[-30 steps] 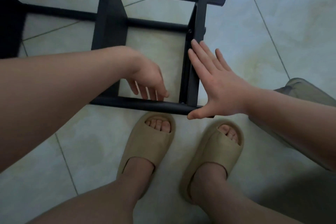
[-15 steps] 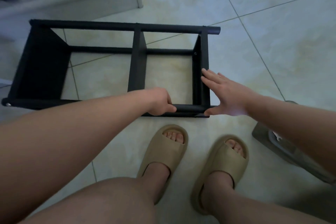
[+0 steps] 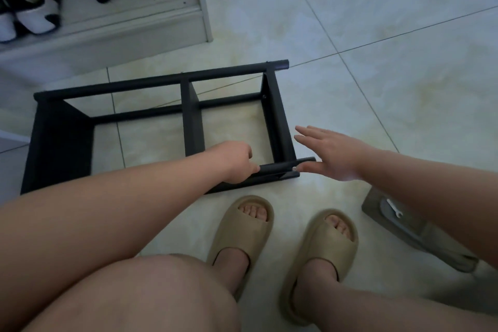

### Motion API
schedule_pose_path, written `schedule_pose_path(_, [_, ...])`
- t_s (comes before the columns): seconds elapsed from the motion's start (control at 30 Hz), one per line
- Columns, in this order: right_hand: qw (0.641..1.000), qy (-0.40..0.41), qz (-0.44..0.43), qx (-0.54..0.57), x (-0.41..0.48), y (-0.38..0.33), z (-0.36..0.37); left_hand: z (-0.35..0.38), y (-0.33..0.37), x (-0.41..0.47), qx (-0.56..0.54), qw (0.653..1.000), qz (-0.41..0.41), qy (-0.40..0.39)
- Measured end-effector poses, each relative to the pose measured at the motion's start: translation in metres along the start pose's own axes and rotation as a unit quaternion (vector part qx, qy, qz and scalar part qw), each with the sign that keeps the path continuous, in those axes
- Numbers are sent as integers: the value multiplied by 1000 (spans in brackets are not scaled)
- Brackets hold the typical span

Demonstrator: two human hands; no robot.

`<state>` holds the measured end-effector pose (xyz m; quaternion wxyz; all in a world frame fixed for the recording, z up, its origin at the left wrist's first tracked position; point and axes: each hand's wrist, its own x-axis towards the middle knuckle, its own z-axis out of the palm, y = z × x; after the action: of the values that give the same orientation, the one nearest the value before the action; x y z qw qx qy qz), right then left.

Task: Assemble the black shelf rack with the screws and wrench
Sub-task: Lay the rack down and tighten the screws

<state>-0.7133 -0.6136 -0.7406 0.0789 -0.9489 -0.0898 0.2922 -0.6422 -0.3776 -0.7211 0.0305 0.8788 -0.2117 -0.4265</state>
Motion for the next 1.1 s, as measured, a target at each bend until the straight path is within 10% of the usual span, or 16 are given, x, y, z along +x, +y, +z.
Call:
schedule_pose_path(0.63, [930,44,331,151,-222,97,55,8,216,-37,134,973,172,-71])
schedule_pose_path(1.1, [878,26,377,293,-141,169,177,110,266,108,-79,983,144,-81])
